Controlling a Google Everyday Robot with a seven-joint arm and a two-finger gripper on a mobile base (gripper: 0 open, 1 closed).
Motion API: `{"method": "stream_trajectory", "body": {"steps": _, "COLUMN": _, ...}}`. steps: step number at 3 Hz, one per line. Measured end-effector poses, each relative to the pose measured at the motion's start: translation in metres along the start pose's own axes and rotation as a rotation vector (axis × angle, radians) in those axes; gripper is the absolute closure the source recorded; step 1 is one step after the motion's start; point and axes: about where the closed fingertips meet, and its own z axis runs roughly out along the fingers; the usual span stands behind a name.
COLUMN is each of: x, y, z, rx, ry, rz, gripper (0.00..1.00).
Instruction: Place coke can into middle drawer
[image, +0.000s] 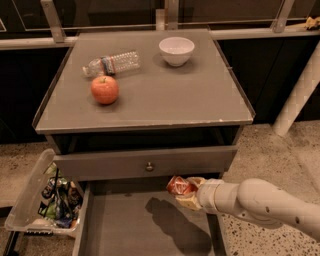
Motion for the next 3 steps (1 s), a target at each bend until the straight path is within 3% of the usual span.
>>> {"method": "stream_trajectory", "body": {"steps": 3, "x": 0.077, "y": -0.019, "z": 0.116, "rx": -0.031, "ry": 0.003, "rz": -0.009, "gripper": 1.0}}
